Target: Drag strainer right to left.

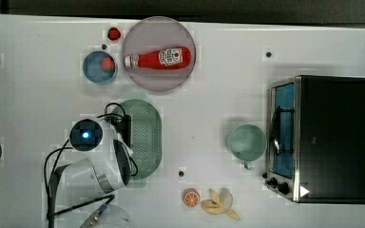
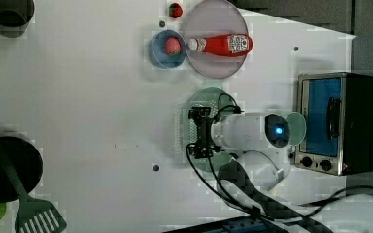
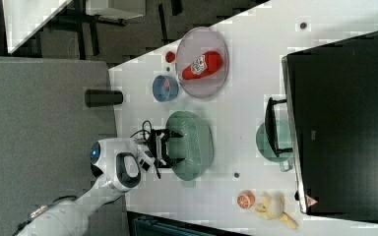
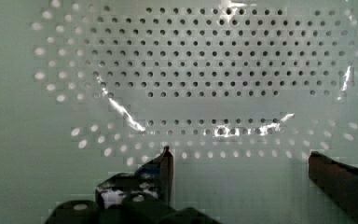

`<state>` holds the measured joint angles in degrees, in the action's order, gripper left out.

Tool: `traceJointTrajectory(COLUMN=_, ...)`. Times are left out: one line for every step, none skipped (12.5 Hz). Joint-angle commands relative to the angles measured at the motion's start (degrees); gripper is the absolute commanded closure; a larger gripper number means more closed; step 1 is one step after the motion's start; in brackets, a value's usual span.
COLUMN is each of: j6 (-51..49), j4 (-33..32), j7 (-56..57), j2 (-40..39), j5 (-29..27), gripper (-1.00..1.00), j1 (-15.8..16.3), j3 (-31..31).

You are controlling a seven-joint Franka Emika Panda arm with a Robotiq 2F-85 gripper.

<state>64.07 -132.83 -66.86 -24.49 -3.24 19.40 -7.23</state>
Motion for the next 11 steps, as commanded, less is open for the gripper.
traceJointTrajectory(j6=-0.4, j4=3.8, j7=-3.6, j2=-1.8, j5=-2.1, gripper=-1.00, j1=4.0, j3=-0.1)
traceJointTrajectory(j6=-0.4, j4=4.9, j7=-3.7, j2=-2.5, j5=-3.1, gripper=-1.00, j1=5.0, j3=-0.1)
traceJointTrajectory(j6=-0.4, j4=6.0, j7=-4.0, j2=-3.2, j5=-3.7, gripper=-1.00, j1=5.9, j3=0.0)
traceJointTrajectory(j6=-0.4, j4=7.0, j7=-4.7, j2=-4.0, j5=-4.1, gripper=-1.00, j1=6.8, j3=0.0)
traceJointTrajectory(j6=-0.4, j4=8.1, j7=-5.1, j2=-4.6, j5=-4.2, gripper=-1.00, j1=7.7, j3=0.0)
traceJointTrajectory(j6=-0.5, j4=9.2, j7=-6.1, j2=-5.3, j5=-4.3, gripper=-1.00, j1=8.5, j3=0.0)
traceJointTrajectory(j6=-0.8, j4=10.3, j7=-7.6, j2=-6.0, j5=-4.3, gripper=-1.00, j1=9.3, j3=0.0)
traceJointTrajectory(j6=-0.8, j4=11.4, j7=-8.7, j2=-6.6, j5=-4.3, gripper=-1.00, j1=10.1, j3=0.0)
traceJointTrajectory(j6=-0.8, j4=12.4, j7=-9.6, j2=-7.2, j5=-4.3, gripper=-1.00, j1=10.8, j3=0.0)
traceJointTrajectory(j6=-0.9, j4=13.3, j7=-10.1, j2=-7.8, j5=-4.3, gripper=-1.00, j1=11.5, j3=0.0)
traceJointTrajectory(j6=-0.9, j4=14.3, j7=-10.1, j2=-8.5, j5=-4.3, gripper=-1.00, j1=12.2, j3=0.0)
